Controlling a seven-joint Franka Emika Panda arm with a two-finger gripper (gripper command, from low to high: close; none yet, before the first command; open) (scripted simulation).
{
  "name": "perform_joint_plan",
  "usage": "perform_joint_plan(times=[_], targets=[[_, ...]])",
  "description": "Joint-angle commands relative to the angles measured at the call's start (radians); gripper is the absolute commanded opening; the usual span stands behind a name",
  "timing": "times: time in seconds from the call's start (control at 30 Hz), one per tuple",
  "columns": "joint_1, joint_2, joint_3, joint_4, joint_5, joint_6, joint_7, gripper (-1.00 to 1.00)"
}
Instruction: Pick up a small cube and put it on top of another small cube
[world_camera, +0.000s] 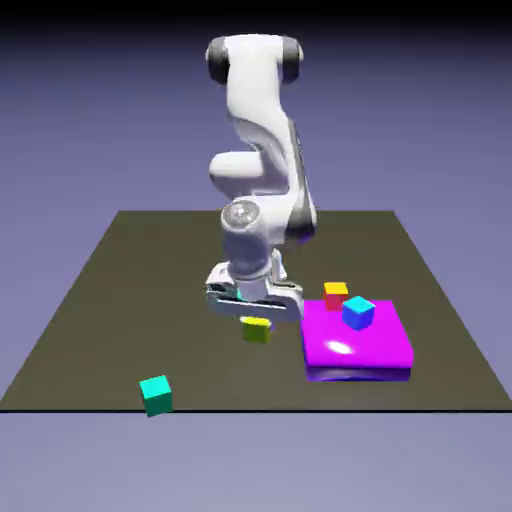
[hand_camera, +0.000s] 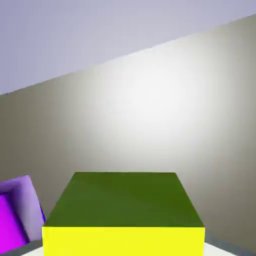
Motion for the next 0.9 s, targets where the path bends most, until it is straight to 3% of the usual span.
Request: perform_joint_plan(times=[0.0,0.33,0.4,0.6,0.63,0.87], targets=[[0.001,-0.036,0.020,-0.020,0.000,-0.015,-0.006,-1.00],[0.219,-0.399,0.243,-0.225,0.031,-0.168,-0.092,-1.00],[0.222,-0.403,0.245,-0.227,0.032,-0.170,-0.093,-1.00],[0.219,-0.246,0.270,-0.311,0.016,0.067,-0.071,-1.00],[0.219,-0.246,0.270,-0.311,0.016,0.067,-0.071,1.00],[0.222,-0.403,0.245,-0.227,0.032,-0.170,-0.093,1.00]])
